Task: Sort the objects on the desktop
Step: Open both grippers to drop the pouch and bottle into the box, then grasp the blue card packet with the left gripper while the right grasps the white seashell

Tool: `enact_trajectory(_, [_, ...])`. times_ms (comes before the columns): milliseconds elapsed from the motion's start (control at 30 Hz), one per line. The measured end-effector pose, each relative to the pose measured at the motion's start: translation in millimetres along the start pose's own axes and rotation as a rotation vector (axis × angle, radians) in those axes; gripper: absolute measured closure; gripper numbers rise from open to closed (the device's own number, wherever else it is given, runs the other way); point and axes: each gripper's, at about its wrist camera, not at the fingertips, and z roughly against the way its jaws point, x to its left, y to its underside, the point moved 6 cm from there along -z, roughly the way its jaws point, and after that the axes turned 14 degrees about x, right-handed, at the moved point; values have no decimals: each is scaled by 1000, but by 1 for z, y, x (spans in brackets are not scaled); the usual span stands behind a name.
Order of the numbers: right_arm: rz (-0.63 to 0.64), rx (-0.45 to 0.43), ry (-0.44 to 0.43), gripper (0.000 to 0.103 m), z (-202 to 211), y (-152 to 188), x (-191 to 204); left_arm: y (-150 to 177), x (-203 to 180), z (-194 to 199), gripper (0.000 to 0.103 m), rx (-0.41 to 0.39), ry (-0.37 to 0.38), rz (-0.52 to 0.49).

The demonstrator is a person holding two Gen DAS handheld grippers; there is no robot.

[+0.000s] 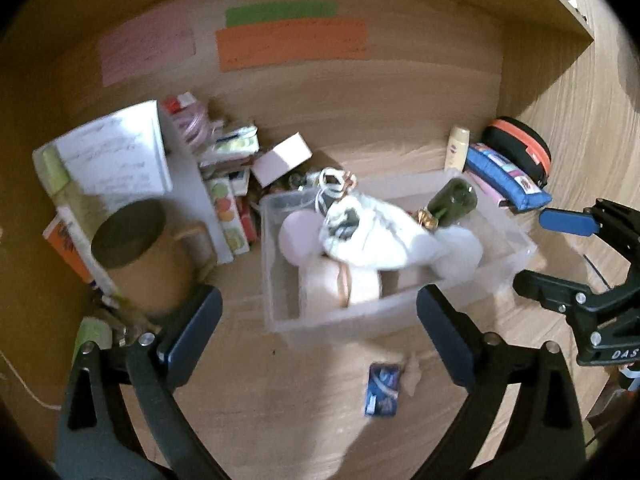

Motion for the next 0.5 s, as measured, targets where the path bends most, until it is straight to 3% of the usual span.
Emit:
enact_trajectory(367, [53, 90, -85, 30, -38, 34, 48, 51, 16, -23, 4, 90, 6, 40])
enact_trajectory(500, [110, 126, -114, 31, -55, 41, 69, 68, 22, -30, 4, 113, 42, 59])
